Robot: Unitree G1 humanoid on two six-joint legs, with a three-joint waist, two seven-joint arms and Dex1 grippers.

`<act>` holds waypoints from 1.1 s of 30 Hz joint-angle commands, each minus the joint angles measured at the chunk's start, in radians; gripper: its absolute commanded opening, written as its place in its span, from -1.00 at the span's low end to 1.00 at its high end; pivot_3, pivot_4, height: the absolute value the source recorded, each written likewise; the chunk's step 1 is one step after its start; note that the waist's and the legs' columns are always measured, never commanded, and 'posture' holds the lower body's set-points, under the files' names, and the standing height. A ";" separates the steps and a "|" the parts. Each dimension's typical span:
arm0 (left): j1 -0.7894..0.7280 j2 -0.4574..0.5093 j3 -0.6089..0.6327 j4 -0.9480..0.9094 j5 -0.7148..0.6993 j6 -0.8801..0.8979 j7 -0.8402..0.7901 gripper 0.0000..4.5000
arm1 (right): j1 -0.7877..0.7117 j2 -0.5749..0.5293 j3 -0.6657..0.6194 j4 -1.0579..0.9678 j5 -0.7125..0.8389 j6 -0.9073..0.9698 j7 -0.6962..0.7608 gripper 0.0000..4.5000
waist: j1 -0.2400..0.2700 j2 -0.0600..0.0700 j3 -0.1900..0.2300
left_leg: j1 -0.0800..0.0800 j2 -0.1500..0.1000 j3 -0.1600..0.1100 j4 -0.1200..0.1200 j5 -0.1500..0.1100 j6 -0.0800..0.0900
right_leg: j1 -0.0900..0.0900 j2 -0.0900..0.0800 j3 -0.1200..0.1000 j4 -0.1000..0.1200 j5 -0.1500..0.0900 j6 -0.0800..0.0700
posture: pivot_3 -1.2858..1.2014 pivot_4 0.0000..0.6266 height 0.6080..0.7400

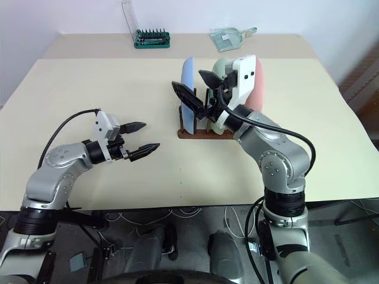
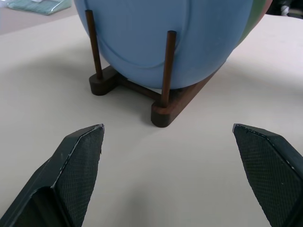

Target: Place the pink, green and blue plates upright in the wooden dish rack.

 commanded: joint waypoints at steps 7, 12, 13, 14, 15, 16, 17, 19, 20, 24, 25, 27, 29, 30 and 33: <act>-0.054 -0.016 0.019 0.105 0.040 -0.090 0.002 1.00 | 0.122 -0.351 -0.359 -0.136 0.085 -0.054 0.190 0.98 | 0.011 0.000 0.000 | 0.000 -0.001 0.000 0.000 -0.002 0.003 | 0.002 -0.001 -0.001 -0.003 0.000 0.000 | 0.03 -0.52 0.88; -0.072 0.017 0.043 0.209 0.068 -0.137 -0.008 1.00 | 0.451 -0.464 -0.568 -0.106 0.047 -0.112 0.363 0.98 | 0.006 0.000 0.000 | 0.000 0.000 0.000 0.000 -0.002 0.003 | 0.003 -0.001 -0.001 -0.004 0.000 0.000 | 0.03 -0.52 0.88; -0.073 0.029 0.047 0.232 0.075 -0.149 -0.015 1.00 | 0.503 -0.468 -0.581 -0.097 0.034 -0.123 0.379 0.98 | 0.005 0.000 0.000 | 0.001 0.000 0.000 0.000 -0.002 0.004 | 0.003 -0.001 -0.001 -0.003 0.000 0.000 | 0.03 -0.52 0.88; -0.074 0.037 0.049 0.250 0.080 -0.159 -0.020 1.00 | 0.535 -0.470 -0.585 -0.092 0.028 -0.133 0.388 0.98 | 0.003 0.001 0.000 | 0.001 0.000 0.000 0.000 -0.002 0.004 | 0.003 -0.001 -0.001 -0.003 0.000 0.000 | 0.03 -0.52 0.88; -0.076 0.051 0.055 0.282 0.087 -0.175 -0.031 1.00 | 0.571 -0.473 -0.574 -0.094 -0.004 -0.152 0.388 0.98 | -0.001 0.001 0.000 | 0.001 0.000 0.000 0.001 -0.002 0.004 | 0.003 -0.001 -0.001 -0.003 0.000 0.000 | 0.03 -0.52 0.88; -0.071 0.049 0.047 0.269 0.095 -0.169 -0.020 1.00 | 0.601 -0.484 -0.588 -0.067 -0.026 -0.180 0.415 0.98 | -0.002 0.002 0.000 | 0.001 0.000 0.000 0.001 -0.002 0.004 | 0.003 -0.001 0.000 -0.002 0.000 0.000 | 0.03 -0.52 0.88; -0.065 0.062 0.052 0.287 0.105 -0.179 -0.022 1.00 | 0.642 -0.481 -0.576 -0.045 -0.058 -0.198 0.425 0.98 | 0.000 0.002 -0.001 | 0.002 0.000 0.000 0.001 -0.003 0.005 | 0.003 -0.001 0.000 -0.002 0.000 0.000 | 0.03 -0.52 0.88; -0.040 0.090 0.059 0.306 0.129 -0.196 -0.019 1.00 | 0.703 -0.476 -0.530 0.026 -0.148 -0.269 0.439 0.98 | 0.002 0.001 -0.001 | 0.002 0.000 0.000 0.001 -0.003 0.005 | 0.003 -0.001 0.000 -0.002 0.000 0.000 | 0.03 -0.52 0.88; -0.027 0.100 0.065 0.303 0.131 -0.195 -0.019 1.00 | 0.709 -0.469 -0.514 0.058 -0.171 -0.295 0.439 0.98 | 0.001 0.001 -0.001 | 0.002 0.000 0.000 0.001 -0.003 0.004 | 0.003 -0.001 0.000 -0.003 0.000 0.000 | 0.03 -0.52 0.88; 0.020 0.125 0.097 0.278 0.116 -0.186 -0.025 1.00 | 0.680 -0.443 -0.483 0.127 -0.183 -0.350 0.437 0.98 | 0.002 0.003 0.000 | 0.001 0.000 0.000 0.002 -0.002 0.004 | 0.003 -0.002 0.000 -0.003 0.000 0.000 | 0.03 -0.52 0.88; 0.028 0.124 0.097 0.273 0.118 -0.186 -0.022 1.00 | 0.676 -0.441 -0.484 0.140 -0.179 -0.358 0.443 0.98 | 0.001 0.003 0.000 | 0.001 0.000 0.000 0.002 -0.002 0.003 | 0.003 -0.002 0.000 -0.003 0.000 0.000 | 0.03 -0.52 0.88; 0.050 0.126 0.108 0.254 0.115 -0.179 -0.017 1.00 | 0.661 -0.434 -0.456 0.182 -0.200 -0.382 0.443 0.98 | 0.001 0.003 0.000 | 0.001 0.000 -0.001 0.002 -0.002 0.003 | 0.003 -0.002 0.000 -0.003 0.000 0.000 | 0.03 -0.52 0.88; 0.061 0.124 0.122 0.230 0.105 -0.164 -0.009 1.00 | 0.645 -0.433 -0.441 0.222 -0.210 -0.398 0.444 0.98 | 0.002 0.003 0.000 | 0.002 0.000 -0.001 0.002 -0.002 0.003 | 0.002 -0.003 0.000 -0.003 0.000 0.000 | 0.03 -0.52 0.88; 0.067 0.124 0.125 0.220 0.106 -0.160 -0.004 1.00 | 0.641 -0.437 -0.438 0.232 -0.210 -0.402 0.447 0.98 | 0.002 0.003 0.000 | 0.001 0.000 -0.001 0.002 -0.002 0.003 | 0.002 -0.003 0.000 -0.003 0.000 0.000 | 0.03 -0.52 0.88; 0.100 0.129 0.137 0.189 0.105 -0.146 0.002 1.00 | 0.619 -0.443 -0.406 0.245 -0.214 -0.408 0.454 0.98 | 0.003 0.003 0.000 | 0.001 0.000 -0.001 0.002 -0.002 0.003 | 0.002 -0.004 0.000 -0.003 0.000 0.000 | 0.03 -0.52 0.88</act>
